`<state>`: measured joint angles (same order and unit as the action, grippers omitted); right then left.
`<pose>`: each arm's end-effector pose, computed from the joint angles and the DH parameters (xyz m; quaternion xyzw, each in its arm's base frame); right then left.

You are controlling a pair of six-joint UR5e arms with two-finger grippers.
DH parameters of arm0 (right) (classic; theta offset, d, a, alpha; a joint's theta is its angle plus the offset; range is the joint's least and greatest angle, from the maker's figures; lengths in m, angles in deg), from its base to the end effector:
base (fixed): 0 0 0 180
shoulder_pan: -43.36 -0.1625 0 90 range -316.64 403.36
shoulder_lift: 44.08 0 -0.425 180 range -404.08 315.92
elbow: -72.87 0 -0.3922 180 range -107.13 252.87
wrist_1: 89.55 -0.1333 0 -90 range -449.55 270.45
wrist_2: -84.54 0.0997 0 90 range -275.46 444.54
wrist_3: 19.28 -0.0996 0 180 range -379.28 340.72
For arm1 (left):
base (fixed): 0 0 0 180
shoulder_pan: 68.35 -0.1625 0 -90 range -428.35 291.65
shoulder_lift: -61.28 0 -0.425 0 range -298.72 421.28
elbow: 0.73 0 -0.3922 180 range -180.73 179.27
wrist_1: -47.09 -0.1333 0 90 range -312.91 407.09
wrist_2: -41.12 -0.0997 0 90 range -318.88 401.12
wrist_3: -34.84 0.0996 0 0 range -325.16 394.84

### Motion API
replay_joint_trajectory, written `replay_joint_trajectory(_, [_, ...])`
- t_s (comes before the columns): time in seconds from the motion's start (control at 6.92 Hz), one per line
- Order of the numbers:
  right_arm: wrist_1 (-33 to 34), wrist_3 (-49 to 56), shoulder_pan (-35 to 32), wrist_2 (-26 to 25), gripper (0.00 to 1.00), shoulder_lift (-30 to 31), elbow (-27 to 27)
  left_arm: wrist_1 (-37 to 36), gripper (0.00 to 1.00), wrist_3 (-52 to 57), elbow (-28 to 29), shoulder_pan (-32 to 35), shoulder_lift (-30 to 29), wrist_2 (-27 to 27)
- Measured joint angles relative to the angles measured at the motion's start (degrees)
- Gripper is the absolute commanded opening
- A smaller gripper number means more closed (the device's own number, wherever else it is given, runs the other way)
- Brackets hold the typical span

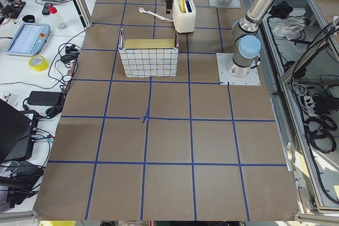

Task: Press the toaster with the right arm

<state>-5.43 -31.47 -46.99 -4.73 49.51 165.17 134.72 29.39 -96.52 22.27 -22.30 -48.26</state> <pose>0.1374 -0.4561 0.4882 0.1033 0.9938 0.0405 0.0020 -0.1392 -0.4479 0.4949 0.0420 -0.9988 0.0259 0.0068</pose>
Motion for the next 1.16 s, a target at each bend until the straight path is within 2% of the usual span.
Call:
replay_joint_trajectory(0.14, [0.16,0.83,0.12,0.09,0.89,-0.09,0.03,0.00,1.00,0.00,0.04,0.00,0.00,0.00])
replay_joint_trajectory(0.29, [0.22,1.39,0.25,0.12,0.73,-0.13,0.05,0.00,1.00,0.00,0.05,0.00,0.00,0.00])
replay_joint_trajectory(0.58, [0.25,2.53,0.74,0.14,0.16,-0.24,0.06,0.00,1.00,0.00,0.00,0.00,0.00,0.00])
replay_joint_trajectory(0.72, [-0.12,4.43,1.55,0.16,0.00,-0.29,0.09,0.00,1.00,0.00,0.00,0.00,0.00,0.00])
replay_joint_trajectory(1.16, [-0.86,9.19,4.75,0.45,0.00,-0.47,1.60,0.00,1.00,0.00,0.01,0.00,0.00,0.00])
